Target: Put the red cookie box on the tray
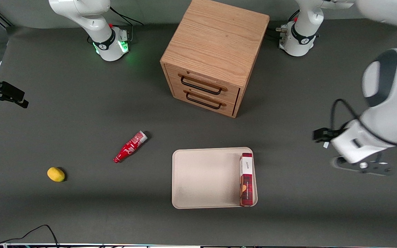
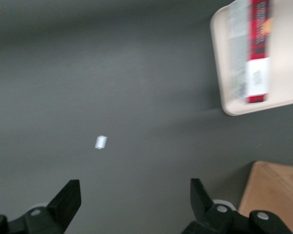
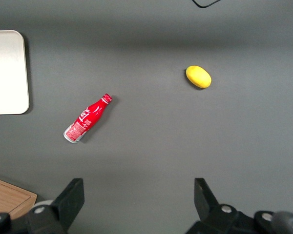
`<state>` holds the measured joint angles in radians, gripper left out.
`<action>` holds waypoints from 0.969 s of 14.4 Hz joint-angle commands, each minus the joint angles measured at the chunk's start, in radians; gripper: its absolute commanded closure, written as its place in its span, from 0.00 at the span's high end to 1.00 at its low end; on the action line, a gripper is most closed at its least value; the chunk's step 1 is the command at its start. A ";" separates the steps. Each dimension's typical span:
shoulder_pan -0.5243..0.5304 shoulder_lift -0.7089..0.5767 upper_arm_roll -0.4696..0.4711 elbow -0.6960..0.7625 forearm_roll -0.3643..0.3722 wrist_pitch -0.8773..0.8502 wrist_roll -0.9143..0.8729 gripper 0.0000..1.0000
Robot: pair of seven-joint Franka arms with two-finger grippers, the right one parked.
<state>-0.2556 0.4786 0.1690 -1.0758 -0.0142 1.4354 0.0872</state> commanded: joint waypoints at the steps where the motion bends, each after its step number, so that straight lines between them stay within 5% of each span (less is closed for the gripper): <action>1: -0.017 -0.252 0.073 -0.361 0.005 0.120 0.058 1.00; 5: -0.025 -0.446 0.127 -0.570 0.022 0.177 0.057 1.00; 14: -0.110 -0.453 0.228 -0.535 0.072 0.145 0.071 1.00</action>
<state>-0.3375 0.0388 0.3761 -1.6002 0.0343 1.5677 0.1507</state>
